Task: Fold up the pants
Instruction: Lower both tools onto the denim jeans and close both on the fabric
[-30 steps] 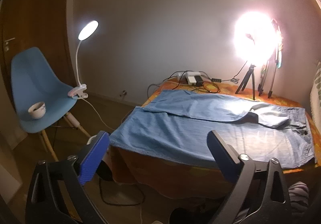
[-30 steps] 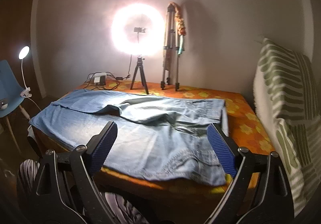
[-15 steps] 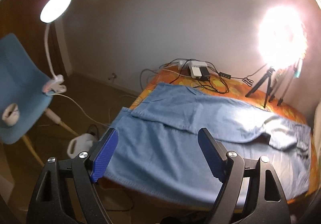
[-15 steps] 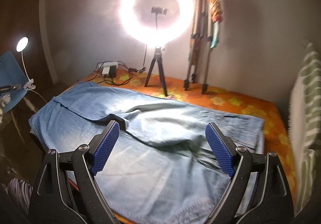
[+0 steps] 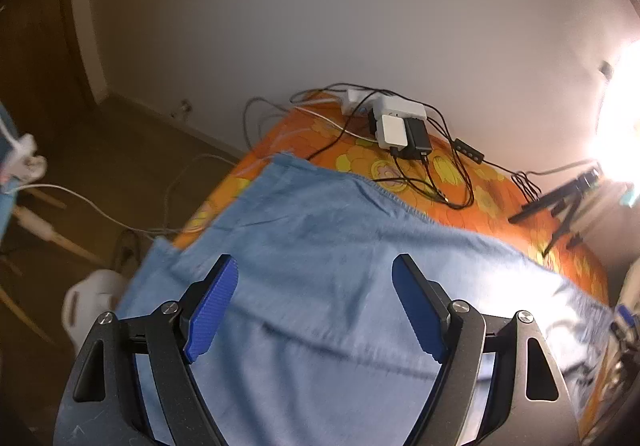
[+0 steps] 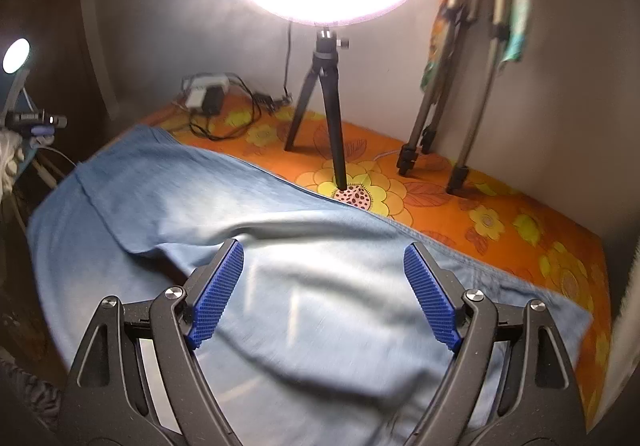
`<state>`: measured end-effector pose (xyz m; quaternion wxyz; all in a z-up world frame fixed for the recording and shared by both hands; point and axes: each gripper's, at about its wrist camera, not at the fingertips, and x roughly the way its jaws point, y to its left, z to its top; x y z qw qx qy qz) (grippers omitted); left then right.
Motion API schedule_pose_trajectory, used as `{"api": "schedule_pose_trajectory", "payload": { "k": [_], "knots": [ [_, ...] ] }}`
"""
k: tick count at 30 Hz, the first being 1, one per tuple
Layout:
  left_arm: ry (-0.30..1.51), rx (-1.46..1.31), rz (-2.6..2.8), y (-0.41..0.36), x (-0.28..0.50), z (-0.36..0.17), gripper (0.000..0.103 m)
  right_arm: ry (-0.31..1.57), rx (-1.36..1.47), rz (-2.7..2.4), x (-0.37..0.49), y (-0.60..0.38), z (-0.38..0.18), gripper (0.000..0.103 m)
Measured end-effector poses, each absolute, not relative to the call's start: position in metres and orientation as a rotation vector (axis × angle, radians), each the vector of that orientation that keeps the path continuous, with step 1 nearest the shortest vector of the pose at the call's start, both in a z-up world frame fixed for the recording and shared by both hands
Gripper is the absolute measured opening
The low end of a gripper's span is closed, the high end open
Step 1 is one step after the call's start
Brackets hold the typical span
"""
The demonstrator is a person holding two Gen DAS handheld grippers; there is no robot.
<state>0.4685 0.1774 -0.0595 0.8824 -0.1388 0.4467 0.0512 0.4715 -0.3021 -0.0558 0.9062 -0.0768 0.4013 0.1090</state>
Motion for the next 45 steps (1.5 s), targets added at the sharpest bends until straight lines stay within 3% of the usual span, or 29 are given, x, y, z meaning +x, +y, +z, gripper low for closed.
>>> {"api": "schedule_pose_trajectory", "payload": {
  "k": [13,31,32,35,39,42,45],
  "knots": [
    [1.019,-0.32,0.134,0.168,0.56,-0.115,0.079,0.976,-0.221,0.302,0.593,-0.312,-0.15,0.086],
    [1.069,-0.435,0.277,0.157,0.643,-0.157,0.078,1.081,-0.174,0.425,0.619,-0.31,-0.191,0.087],
    [1.073,-0.441,0.285,0.158,0.644,-0.16,0.078,1.075,-0.179,0.426,0.617,-0.309,-0.191,0.084],
    [1.082,-0.443,0.323,0.156,0.651,-0.169,0.078,1.062,-0.184,0.443,0.611,-0.307,-0.186,0.063],
    [1.063,-0.458,0.372,0.157,0.651,-0.175,0.078,1.062,-0.197,0.464,0.6,-0.304,-0.18,0.019],
    [1.039,-0.416,0.402,0.151,0.65,-0.177,0.076,1.039,-0.213,0.469,0.589,-0.301,-0.173,0.012],
    [1.01,-0.359,0.446,0.144,0.645,-0.176,0.059,1.005,-0.234,0.464,0.577,-0.298,-0.161,0.01]
  ]
}}
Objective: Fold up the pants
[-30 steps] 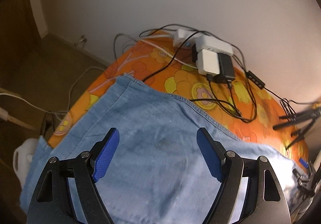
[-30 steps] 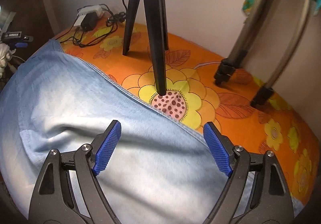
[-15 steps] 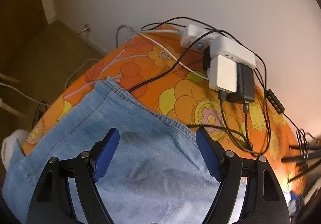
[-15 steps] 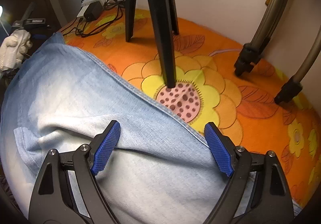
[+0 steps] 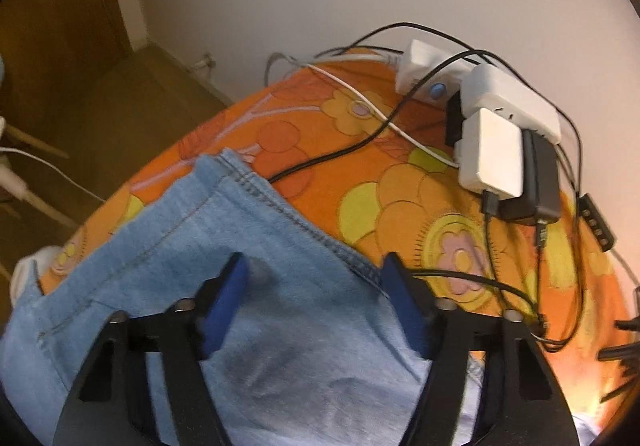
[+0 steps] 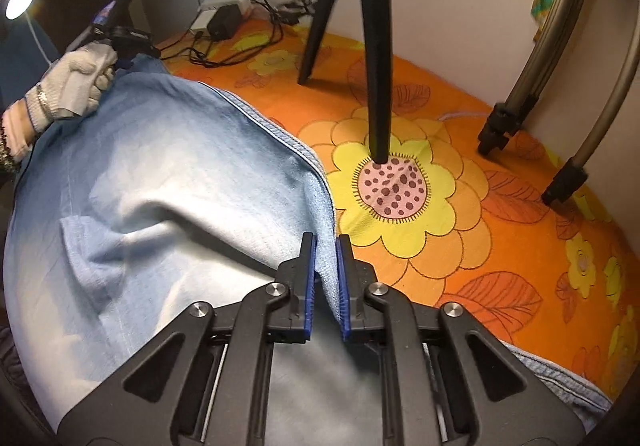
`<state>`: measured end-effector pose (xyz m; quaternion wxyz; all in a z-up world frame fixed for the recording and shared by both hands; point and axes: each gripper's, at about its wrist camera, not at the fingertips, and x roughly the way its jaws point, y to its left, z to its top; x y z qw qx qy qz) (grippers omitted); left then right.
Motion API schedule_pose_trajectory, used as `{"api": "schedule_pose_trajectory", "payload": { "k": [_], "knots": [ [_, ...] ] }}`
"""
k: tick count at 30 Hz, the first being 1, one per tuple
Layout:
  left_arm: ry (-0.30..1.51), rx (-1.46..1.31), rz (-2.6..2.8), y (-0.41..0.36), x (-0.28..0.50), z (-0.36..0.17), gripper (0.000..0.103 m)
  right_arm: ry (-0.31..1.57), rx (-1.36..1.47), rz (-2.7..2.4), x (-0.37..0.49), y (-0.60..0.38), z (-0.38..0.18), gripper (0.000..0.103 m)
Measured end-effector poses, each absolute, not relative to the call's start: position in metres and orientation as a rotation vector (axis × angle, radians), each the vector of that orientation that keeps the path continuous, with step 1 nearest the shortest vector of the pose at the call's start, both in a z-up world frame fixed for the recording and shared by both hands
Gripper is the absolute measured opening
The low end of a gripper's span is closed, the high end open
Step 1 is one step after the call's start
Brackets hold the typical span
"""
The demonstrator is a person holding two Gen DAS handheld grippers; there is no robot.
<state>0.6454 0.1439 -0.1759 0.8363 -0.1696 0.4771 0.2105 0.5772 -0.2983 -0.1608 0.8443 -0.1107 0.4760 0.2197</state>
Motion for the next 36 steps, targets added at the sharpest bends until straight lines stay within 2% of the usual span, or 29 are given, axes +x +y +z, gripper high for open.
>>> {"api": "schedule_pose_trajectory", "payload": {
  "k": [1,2,3,4,9,19,20,21,23,29,34,35,36],
  "knots": [
    [0.993,-0.362,0.462,0.145,0.642,-0.175,0.053,0.995,-0.233,0.464,0.574,-0.298,-0.157,0.01],
    [0.981,-0.362,0.484,0.147,0.64,-0.174,0.032,0.988,-0.233,0.462,0.57,-0.298,-0.154,0.01],
    [0.972,-0.363,0.501,0.149,0.637,-0.173,0.007,0.983,-0.231,0.46,0.567,-0.298,-0.151,0.01],
    [0.971,-0.384,0.498,0.153,0.634,-0.173,0.004,0.978,-0.227,0.46,0.561,-0.299,-0.147,0.01],
    [0.957,-0.442,0.45,0.163,0.626,-0.172,0.003,0.945,-0.265,0.462,0.544,-0.291,-0.137,0.009],
    [0.951,-0.518,0.35,0.175,0.622,-0.154,0.004,0.932,-0.148,0.563,0.489,-0.275,-0.121,0.007],
    [0.955,-0.531,0.336,0.175,0.621,-0.153,0.012,0.938,-0.152,0.574,0.483,-0.271,-0.122,0.007],
    [0.957,-0.541,0.317,0.173,0.62,-0.15,0.027,0.945,-0.158,0.584,0.477,-0.268,-0.123,0.007],
    [0.975,-0.567,0.309,0.168,0.621,-0.149,0.045,0.96,-0.162,0.6,0.468,-0.265,-0.127,0.007],
    [1.066,-0.545,0.252,0.147,0.63,-0.162,0.048,0.987,-0.162,0.616,0.455,-0.263,-0.138,0.007],
    [1.058,-0.578,0.295,0.149,0.633,-0.173,0.048,0.979,-0.167,0.615,0.453,-0.262,-0.136,0.007],
    [1.054,-0.572,0.304,0.149,0.633,-0.173,0.045,0.977,-0.173,0.614,0.453,-0.262,-0.136,0.007],
    [1.044,-0.556,0.322,0.148,0.633,-0.173,0.025,0.976,-0.176,0.613,0.453,-0.261,-0.136,0.007]
  ]
}}
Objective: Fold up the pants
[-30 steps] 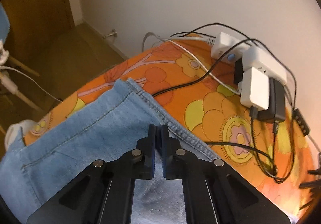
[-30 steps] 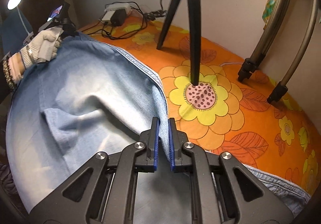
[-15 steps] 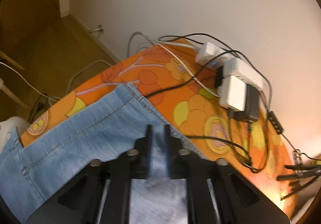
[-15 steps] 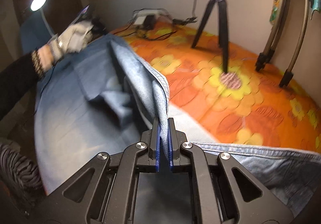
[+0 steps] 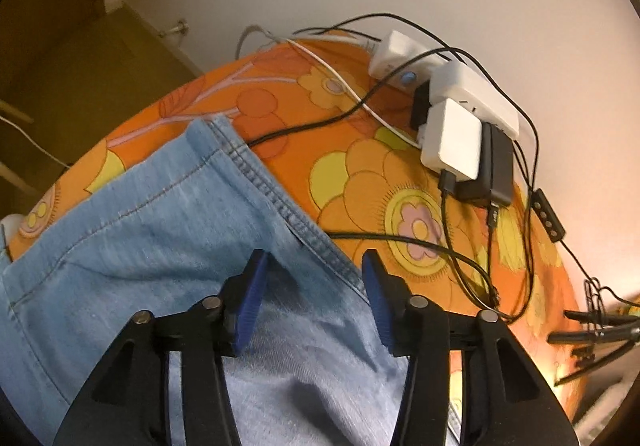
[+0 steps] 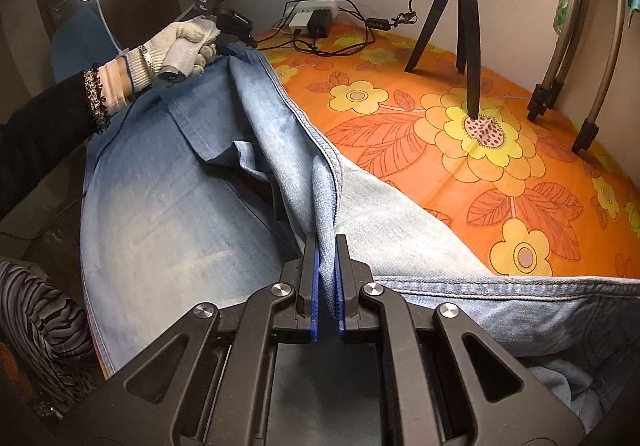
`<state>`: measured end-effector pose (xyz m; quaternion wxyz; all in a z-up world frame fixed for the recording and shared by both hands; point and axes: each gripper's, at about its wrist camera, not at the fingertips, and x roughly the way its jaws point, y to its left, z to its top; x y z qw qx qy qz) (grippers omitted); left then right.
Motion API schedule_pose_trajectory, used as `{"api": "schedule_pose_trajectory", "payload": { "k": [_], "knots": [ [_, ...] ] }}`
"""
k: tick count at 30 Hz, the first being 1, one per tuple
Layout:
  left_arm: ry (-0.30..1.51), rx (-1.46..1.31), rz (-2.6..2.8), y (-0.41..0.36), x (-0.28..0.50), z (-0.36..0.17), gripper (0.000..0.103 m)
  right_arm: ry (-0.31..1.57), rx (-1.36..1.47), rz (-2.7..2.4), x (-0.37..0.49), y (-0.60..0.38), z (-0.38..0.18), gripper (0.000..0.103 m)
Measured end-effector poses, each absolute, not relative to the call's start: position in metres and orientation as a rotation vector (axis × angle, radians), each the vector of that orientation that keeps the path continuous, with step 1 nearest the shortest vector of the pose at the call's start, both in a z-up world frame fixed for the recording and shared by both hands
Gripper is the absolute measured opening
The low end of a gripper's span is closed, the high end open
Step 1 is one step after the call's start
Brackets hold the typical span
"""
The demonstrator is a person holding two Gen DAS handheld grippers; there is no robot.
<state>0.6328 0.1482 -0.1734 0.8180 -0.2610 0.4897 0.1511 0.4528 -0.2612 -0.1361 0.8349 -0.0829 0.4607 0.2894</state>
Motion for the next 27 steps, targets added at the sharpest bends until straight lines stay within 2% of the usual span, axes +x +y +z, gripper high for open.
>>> {"api": "schedule_pose_trajectory", "payload": {
  "k": [1,2,15,27],
  "knots": [
    [1.04,-0.547,0.331,0.148,0.633,-0.176,0.01,0.974,-0.176,0.611,0.453,-0.261,-0.135,0.007],
    [1.038,-0.557,0.326,0.149,0.632,-0.178,0.0,0.972,-0.175,0.607,0.453,-0.261,-0.135,0.007],
    [0.947,-0.611,0.308,0.154,0.601,-0.153,0.001,0.899,-0.211,0.63,0.433,-0.252,-0.099,0.007],
    [0.851,-0.609,0.311,0.171,0.543,-0.128,0.0,0.923,-0.348,0.701,0.38,-0.227,-0.111,0.007]
  ]
}}
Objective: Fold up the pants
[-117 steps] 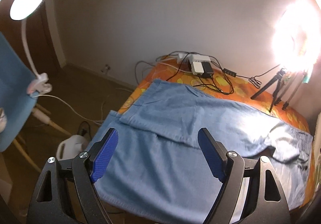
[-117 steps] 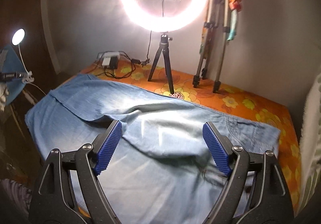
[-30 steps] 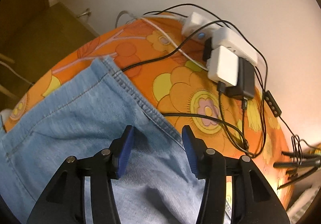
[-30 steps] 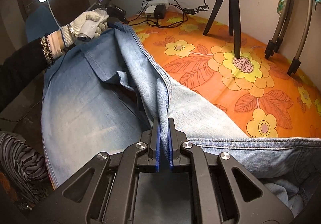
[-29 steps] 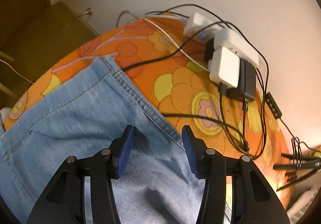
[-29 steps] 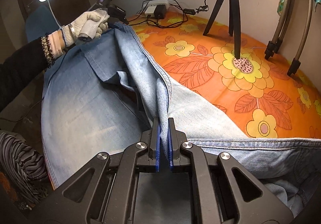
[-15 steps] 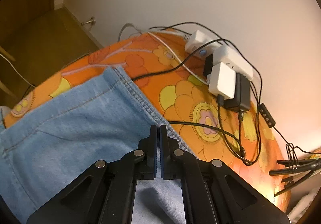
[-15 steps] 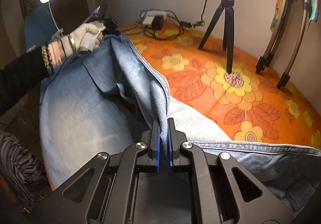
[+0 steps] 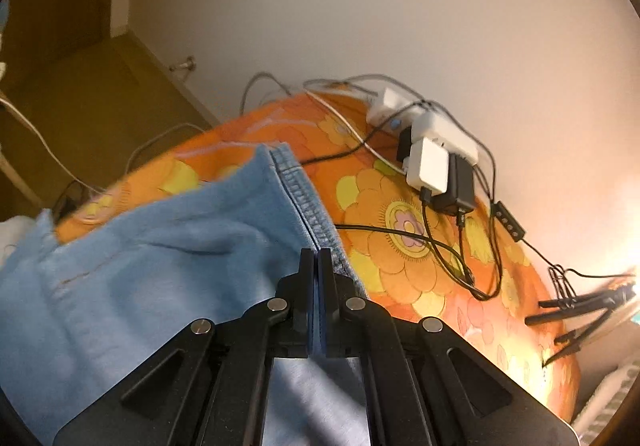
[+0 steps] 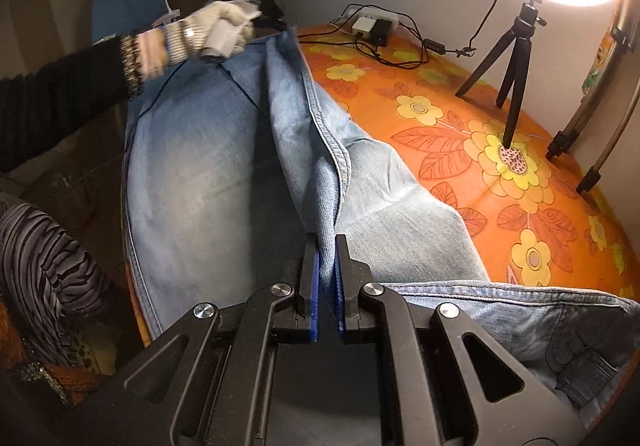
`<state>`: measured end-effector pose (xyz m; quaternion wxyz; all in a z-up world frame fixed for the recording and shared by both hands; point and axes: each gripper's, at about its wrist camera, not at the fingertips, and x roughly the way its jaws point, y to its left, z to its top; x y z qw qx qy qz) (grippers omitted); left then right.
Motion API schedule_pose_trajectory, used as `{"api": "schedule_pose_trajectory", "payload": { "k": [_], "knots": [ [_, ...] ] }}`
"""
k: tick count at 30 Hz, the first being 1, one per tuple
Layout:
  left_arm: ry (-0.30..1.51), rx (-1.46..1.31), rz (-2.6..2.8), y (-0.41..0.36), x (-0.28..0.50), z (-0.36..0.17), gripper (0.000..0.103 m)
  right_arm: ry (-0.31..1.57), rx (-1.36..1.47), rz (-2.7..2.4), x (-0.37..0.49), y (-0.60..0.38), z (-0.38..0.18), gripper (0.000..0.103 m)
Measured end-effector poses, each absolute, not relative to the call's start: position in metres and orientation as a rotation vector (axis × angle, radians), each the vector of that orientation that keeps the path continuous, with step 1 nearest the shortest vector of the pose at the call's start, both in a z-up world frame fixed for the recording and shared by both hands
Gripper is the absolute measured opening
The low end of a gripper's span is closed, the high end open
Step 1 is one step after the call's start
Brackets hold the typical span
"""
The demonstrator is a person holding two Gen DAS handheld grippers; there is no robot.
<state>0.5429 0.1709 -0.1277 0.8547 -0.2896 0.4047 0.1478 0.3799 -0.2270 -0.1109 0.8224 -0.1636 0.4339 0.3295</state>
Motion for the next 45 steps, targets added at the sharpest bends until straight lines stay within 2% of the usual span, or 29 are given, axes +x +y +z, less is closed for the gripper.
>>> {"api": "schedule_pose_trajectory", "payload": {
  "k": [6,16,29,34,36,39,41,45],
  "knots": [
    [0.778,-0.673,0.326,0.201,0.468,-0.108,0.0,0.91,-0.371,0.69,0.368,-0.222,-0.096,0.007],
    [0.815,-0.797,0.345,0.221,0.374,-0.141,0.0,0.97,-0.472,0.643,0.346,-0.21,-0.098,0.007],
    [0.804,-0.809,0.331,0.222,0.287,-0.151,0.0,1.062,-0.544,0.579,0.297,-0.205,-0.104,0.007],
    [0.779,-0.854,0.298,0.242,0.286,-0.149,0.001,1.107,-0.592,0.544,0.297,-0.192,-0.108,0.016],
    [0.778,-0.848,0.273,0.247,0.295,-0.144,0.016,1.103,-0.579,0.545,0.299,-0.187,-0.1,0.024],
    [0.783,-0.872,0.248,0.255,0.311,-0.145,0.033,1.073,-0.519,0.575,0.303,-0.176,-0.079,0.035],
    [0.8,-0.9,0.258,0.261,0.322,-0.15,0.04,1.04,-0.487,0.597,0.309,-0.166,-0.065,0.043],
    [0.815,-0.949,0.29,0.271,0.339,-0.167,0.04,0.986,-0.468,0.625,0.328,-0.142,-0.049,0.045]
  ]
}}
